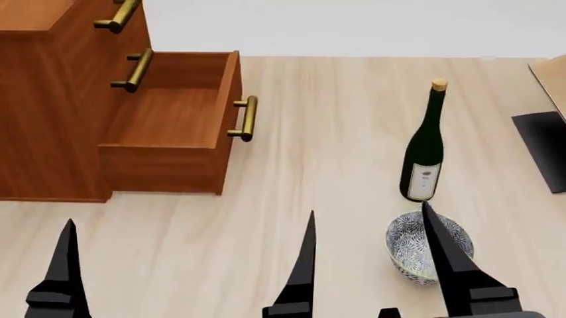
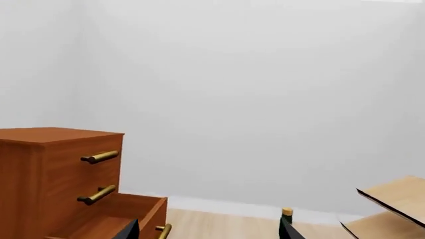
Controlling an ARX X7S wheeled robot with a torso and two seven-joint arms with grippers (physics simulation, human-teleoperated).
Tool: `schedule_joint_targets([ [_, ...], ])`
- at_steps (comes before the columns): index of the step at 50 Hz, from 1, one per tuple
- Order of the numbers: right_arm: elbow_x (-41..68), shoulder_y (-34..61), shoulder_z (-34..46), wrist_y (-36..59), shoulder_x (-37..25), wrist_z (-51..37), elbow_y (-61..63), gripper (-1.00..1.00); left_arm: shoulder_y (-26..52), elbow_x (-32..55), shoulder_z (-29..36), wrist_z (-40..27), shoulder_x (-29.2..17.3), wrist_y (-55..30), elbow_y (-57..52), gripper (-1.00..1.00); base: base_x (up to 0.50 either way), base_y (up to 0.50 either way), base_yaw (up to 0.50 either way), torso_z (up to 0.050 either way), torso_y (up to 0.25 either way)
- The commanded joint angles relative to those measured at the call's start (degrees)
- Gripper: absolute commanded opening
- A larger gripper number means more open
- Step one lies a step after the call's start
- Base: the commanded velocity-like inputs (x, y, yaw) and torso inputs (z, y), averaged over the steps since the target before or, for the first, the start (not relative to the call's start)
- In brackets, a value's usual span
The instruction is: Put the wine bottle in the bottom drawer of the cabinet.
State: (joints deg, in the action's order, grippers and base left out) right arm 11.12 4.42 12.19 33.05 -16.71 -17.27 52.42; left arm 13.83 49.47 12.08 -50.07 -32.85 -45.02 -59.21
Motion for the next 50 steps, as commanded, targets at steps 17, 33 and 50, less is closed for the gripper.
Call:
schedule_joint_targets([
  [17, 0.16, -0.2, 1.01, -1.33, -0.71, -0.47, -0.36, 1.0, 1.68, 3.48, 4.62, -6.32, -5.77, 6.48, 0.59, 1.0, 0.41, 0.02, 0.0, 0.0, 0.0],
  [33, 0.66, -0.42, 1.42, -2.41, -1.15, -0.33, -1.18, 1.0, 1.66, 2.23, 6.18, -6.2, -6.26, 8.23, 1.57, 1.0, 0.38, 0.15, 0.0, 0.0, 0.0],
  [50, 1.28, -0.77, 1.29, -3.27, -1.38, -0.74, -2.31, 1.0, 2.71, 1.46, 8.03, -8.01, -6.8, 7.76, 0.76, 1.0, 0.36, 0.13, 0.0, 0.0, 0.001],
])
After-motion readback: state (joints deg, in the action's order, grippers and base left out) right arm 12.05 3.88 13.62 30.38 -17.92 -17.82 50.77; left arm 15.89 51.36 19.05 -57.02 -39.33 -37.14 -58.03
